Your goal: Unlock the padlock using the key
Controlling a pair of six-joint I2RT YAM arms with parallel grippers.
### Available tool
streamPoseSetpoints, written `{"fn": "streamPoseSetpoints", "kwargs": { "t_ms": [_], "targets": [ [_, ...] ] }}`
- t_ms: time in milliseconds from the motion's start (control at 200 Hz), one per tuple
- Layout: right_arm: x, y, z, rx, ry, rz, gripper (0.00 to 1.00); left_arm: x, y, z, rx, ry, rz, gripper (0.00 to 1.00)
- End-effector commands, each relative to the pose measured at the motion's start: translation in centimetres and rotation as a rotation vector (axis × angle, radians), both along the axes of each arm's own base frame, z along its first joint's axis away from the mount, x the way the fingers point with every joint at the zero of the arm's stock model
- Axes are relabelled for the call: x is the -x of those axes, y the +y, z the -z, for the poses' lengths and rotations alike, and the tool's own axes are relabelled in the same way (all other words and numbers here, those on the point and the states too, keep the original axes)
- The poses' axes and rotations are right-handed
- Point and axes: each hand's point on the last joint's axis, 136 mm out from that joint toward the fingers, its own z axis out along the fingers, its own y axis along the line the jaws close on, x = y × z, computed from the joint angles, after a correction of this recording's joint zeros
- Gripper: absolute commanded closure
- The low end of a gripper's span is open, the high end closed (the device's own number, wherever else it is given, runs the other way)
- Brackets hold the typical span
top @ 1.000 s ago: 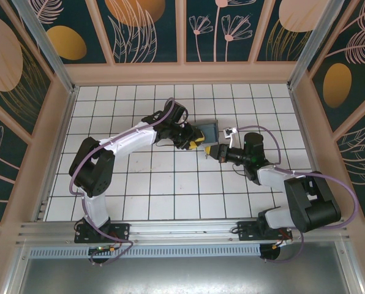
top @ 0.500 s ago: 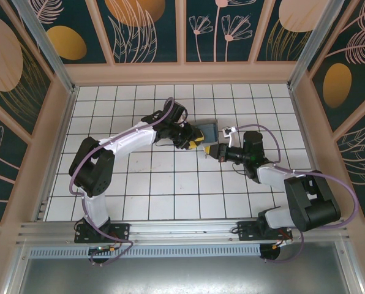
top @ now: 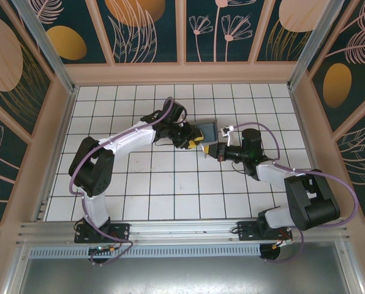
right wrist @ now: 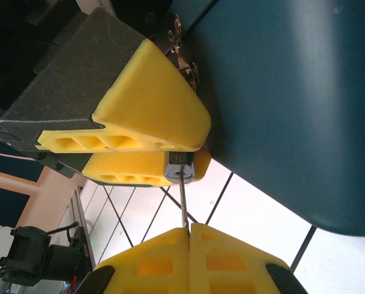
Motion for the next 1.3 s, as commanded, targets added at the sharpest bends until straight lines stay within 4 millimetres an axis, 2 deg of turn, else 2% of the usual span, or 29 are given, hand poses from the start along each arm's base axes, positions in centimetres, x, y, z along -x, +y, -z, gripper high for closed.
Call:
{"fn": "streamPoseSetpoints", "kwargs": {
  "t_ms": [0,335,656,901,1136,1296],
  "targets": [
    [-0.4,0.2,-1.3,0.002,-0.054,-0.002,1.00,0.1,-0.6,-2.7,0.059,-0.041,0.037,1.00],
    [-1.7,-0.4,-2.0,-0.016,-0.085,0.056,1.00,0.5,-0.4,-2.6,0.056,-0.035,0.046,1.00],
    [-1.7,-1.0,-2.4,-0.019,-0.105,0.078,1.00,0.6,-0.3,-2.2,0.049,-0.027,0.038,1.00],
    [-1.9,-0.5,-2.3,-0.026,-0.106,0.068,1.00,0.5,-0.3,-2.5,0.056,-0.031,0.034,1.00],
    [-1.7,0.9,-2.9,-0.036,-0.139,0.040,1.00,0.6,-0.6,-2.8,0.077,-0.025,0.037,1.00],
    [-2.2,0.7,-2.9,-0.036,-0.135,0.073,1.00,0.5,-0.6,-3.1,0.078,-0.032,0.040,1.00]
  ]
}}
